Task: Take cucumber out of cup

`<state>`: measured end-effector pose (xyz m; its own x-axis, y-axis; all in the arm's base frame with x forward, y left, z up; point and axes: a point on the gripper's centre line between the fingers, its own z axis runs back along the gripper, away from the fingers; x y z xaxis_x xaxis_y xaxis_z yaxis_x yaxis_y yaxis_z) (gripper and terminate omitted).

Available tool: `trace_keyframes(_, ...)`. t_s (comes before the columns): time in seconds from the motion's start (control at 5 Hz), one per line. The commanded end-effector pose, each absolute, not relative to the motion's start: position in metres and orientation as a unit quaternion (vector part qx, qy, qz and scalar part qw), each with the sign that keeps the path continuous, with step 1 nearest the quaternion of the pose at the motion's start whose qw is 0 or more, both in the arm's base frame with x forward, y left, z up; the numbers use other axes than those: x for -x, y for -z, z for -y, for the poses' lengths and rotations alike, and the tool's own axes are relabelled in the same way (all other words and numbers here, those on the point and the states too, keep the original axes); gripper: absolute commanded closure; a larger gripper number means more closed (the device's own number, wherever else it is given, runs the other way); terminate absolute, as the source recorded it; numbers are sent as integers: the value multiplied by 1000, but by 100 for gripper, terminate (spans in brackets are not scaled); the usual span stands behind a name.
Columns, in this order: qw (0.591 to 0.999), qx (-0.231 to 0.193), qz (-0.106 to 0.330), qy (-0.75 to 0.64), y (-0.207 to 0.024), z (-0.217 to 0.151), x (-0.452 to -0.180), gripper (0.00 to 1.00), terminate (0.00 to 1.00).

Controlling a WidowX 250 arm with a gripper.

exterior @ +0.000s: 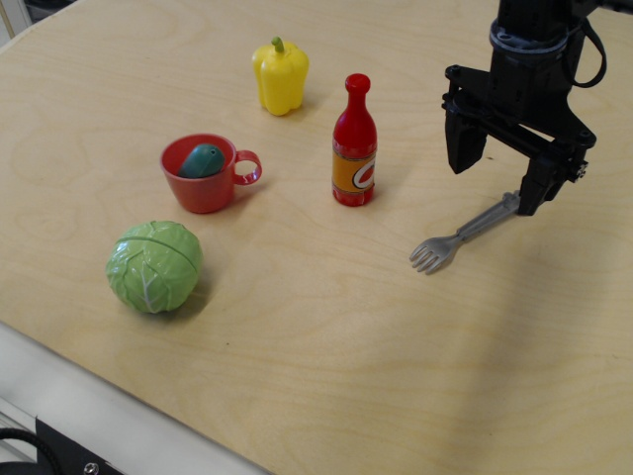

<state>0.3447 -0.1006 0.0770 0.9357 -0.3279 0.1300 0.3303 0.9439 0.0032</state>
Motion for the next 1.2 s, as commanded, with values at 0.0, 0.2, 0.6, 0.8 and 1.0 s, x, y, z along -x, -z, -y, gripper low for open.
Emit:
trace_keyframes(0.0, 984, 9, 65, 167, -77, 101, -345, 0, 0)
trace_keyframes(0.2, 980, -25, 63, 190, -88, 75, -327, 0, 0)
trace_keyframes(0.6, 981, -34, 10, 193, -97, 7, -285, 0, 0)
trace_keyframes(0.8, 982, -29, -8, 188, -101, -20, -273, 0, 0)
trace_keyframes(1.0, 979, -35, -22, 197, -102, -45, -268, 0, 0)
